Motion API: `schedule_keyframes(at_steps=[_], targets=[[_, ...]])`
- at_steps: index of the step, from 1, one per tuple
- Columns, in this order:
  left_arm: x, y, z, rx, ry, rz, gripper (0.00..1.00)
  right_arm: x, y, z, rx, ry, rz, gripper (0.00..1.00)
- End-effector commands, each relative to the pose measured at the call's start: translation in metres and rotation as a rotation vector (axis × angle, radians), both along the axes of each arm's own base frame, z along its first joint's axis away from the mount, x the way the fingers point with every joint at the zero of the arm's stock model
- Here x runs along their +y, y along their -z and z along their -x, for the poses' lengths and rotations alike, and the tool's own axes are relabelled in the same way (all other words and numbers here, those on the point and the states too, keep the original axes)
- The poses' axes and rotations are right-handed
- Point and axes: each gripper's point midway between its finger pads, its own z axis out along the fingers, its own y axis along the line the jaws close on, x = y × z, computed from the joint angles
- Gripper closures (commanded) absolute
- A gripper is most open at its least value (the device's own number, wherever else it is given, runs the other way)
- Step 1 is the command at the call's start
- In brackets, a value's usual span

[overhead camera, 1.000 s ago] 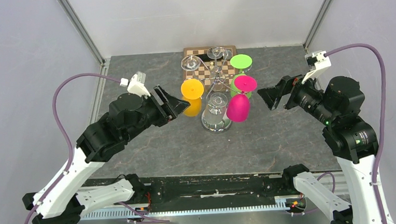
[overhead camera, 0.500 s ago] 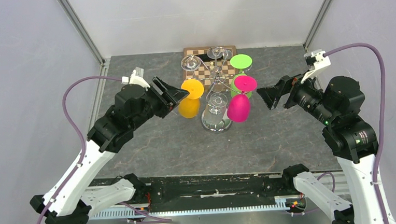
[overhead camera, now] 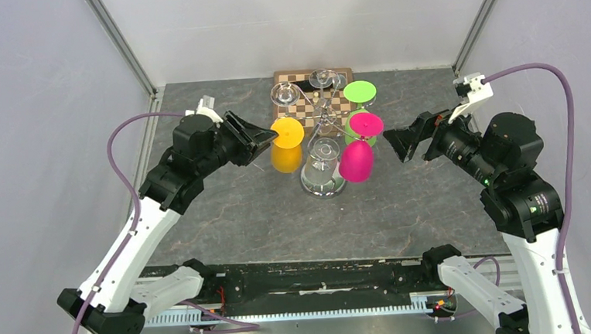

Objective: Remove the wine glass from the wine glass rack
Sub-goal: Pick up the wine glass from the wine rack.

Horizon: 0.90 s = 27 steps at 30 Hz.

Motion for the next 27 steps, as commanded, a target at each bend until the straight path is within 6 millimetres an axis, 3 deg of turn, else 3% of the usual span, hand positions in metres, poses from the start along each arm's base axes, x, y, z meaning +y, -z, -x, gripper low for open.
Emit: schedule_keyframes(at_steps=[1,11,15,20,27], targets=[[-0.011,-0.014,0.001,-0.021,0.046,0.077,0.53,-0.001,-0.016,-0.001,-0.060,0.003,0.000,0.02],[-0.016,-0.018,0.008,-0.023,0.084,0.119,0.77,-0.001,-0.013,-0.001,-0.055,0.007,-0.005,0.02],[-0.015,-0.023,0.012,-0.033,0.092,0.126,0.92,0.000,-0.016,-0.001,-0.058,0.005,-0.010,0.02],[-0.013,-0.034,0.019,-0.050,0.102,0.139,0.98,-0.001,-0.018,0.001,-0.063,0.007,-0.014,0.02],[-0.011,-0.059,0.025,-0.092,0.117,0.169,0.98,-0.001,-0.021,0.003,-0.067,0.005,-0.028,0.02]])
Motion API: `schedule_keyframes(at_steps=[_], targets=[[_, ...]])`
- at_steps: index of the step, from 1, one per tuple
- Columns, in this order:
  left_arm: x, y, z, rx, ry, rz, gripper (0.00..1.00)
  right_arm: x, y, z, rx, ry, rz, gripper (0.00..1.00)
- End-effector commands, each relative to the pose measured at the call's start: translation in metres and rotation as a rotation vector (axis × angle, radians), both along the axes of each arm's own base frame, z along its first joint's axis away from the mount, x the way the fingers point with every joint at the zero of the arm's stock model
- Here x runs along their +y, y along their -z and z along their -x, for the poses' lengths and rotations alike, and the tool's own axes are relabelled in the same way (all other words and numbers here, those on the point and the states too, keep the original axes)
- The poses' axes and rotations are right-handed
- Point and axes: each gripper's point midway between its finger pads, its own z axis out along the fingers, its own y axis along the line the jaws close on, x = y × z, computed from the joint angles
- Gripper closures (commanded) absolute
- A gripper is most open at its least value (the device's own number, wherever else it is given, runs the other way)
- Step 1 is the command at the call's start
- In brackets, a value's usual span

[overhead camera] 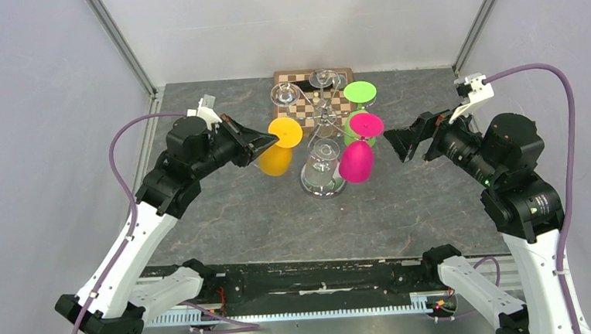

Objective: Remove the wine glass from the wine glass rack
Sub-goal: Pick up the wine glass from the wine rack.

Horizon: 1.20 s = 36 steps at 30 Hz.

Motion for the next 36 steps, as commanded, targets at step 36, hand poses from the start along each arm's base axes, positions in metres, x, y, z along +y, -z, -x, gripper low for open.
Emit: schedule_keyframes(at_steps=[36], targets=[[0.013,-0.044,-0.010,-0.114,-0.022,-0.061,0.98,0.001,-0.005,-0.008,-0.041,0.009,-0.010,0.02]])
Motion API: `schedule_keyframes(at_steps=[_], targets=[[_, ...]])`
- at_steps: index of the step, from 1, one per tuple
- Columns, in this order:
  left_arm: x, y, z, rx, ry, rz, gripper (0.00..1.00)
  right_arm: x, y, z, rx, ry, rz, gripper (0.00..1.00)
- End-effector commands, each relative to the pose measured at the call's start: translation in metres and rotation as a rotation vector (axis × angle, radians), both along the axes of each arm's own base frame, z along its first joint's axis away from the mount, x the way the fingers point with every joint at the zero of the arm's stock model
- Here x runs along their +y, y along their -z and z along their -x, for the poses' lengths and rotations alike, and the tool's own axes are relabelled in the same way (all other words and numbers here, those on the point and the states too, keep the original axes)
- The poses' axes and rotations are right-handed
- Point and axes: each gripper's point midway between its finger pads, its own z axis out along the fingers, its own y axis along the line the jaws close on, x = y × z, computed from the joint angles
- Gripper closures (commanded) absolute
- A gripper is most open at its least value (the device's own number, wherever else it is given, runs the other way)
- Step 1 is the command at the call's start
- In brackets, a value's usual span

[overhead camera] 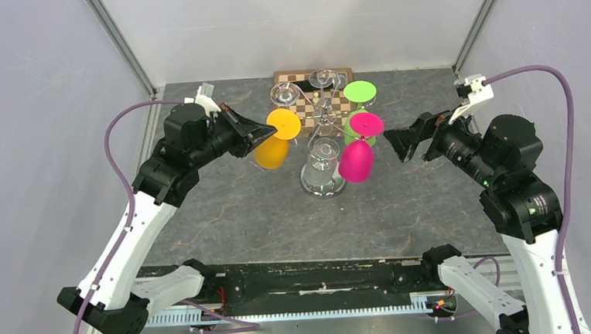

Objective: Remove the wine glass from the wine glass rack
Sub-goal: Pick up the wine glass from the wine rack.

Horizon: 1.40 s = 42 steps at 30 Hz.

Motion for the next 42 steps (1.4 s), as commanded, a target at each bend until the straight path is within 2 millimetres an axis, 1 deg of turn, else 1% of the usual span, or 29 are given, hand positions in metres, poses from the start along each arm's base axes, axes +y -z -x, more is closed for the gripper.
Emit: schedule_keyframes(at_steps=[1,5,9,14,18,24,28,35,42], targets=[[0.012,-0.025,0.003,-0.099,-0.012,-0.025,0.98,0.003,-0.006,-0.008,-0.032,-0.002,-0.008,0.02],[0.016,-0.026,0.001,-0.108,-0.029,-0.043,0.98,0.004,-0.005,-0.009,-0.030,-0.004,-0.013,0.02],[0.017,-0.030,-0.003,-0.115,-0.032,-0.043,0.98,0.004,-0.005,-0.010,-0.028,-0.004,-0.014,0.02],[0.012,-0.034,-0.009,-0.119,-0.017,-0.028,0.98,0.004,-0.005,-0.009,-0.031,-0.004,-0.015,0.02],[0.007,-0.032,-0.014,-0.117,-0.006,-0.021,0.98,0.003,-0.003,-0.009,-0.029,0.001,-0.012,0.02],[-0.005,-0.031,-0.022,-0.117,0.035,-0.003,0.98,0.001,-0.003,-0.008,-0.035,0.009,-0.006,0.02],[-0.012,-0.031,-0.024,-0.113,0.063,0.020,0.98,-0.001,-0.001,-0.008,-0.034,0.016,-0.003,0.02],[-0.022,-0.033,-0.014,-0.128,0.135,0.026,0.98,-0.003,0.000,-0.009,-0.035,0.032,-0.003,0.02],[-0.032,-0.028,0.000,-0.119,0.218,0.016,0.98,0.000,-0.001,-0.007,-0.032,0.021,-0.026,0.02]])
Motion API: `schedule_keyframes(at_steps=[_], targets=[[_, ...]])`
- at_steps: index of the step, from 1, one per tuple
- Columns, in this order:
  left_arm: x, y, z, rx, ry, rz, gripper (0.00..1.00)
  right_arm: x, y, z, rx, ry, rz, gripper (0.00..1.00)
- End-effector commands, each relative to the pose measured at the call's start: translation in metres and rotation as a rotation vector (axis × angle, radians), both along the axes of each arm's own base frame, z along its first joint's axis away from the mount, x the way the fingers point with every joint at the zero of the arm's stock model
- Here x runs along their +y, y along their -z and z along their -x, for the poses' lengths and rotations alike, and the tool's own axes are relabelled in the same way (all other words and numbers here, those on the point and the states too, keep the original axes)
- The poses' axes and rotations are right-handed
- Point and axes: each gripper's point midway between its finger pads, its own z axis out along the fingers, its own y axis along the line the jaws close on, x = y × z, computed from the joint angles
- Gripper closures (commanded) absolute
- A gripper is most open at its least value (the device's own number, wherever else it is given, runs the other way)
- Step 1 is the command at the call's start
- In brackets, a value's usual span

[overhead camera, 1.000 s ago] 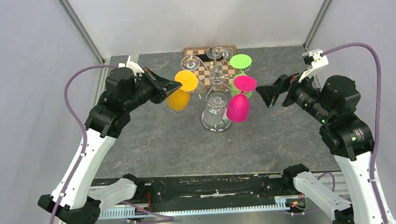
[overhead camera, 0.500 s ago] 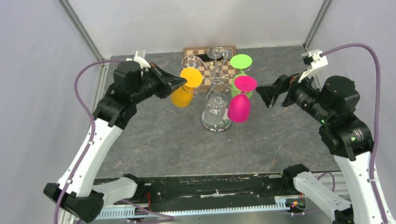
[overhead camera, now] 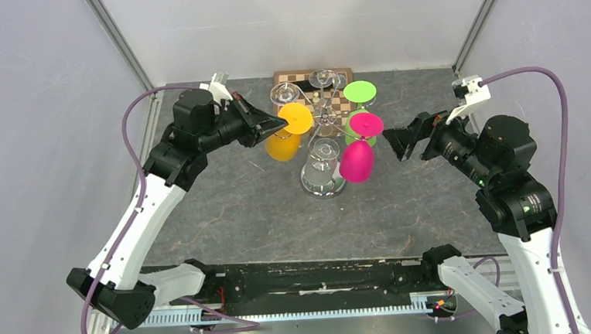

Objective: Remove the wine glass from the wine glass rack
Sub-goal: Pick up the wine glass from the wine rack.

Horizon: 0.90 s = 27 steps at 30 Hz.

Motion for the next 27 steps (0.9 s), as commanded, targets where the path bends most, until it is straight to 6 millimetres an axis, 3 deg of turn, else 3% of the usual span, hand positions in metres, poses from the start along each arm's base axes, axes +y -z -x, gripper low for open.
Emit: schedule_keyframes(at_steps=[1,9,27], targets=[[-0.011,-0.023,0.015,-0.098,0.103,0.015,0.98,0.001,-0.010,0.001,-0.036,0.002,-0.027,0.02],[-0.014,-0.018,0.029,-0.097,0.139,-0.005,0.98,0.000,-0.013,0.006,-0.032,0.004,-0.041,0.02],[0.013,-0.010,0.076,-0.098,0.146,-0.012,0.98,0.007,-0.019,0.012,0.001,-0.041,-0.052,0.02]])
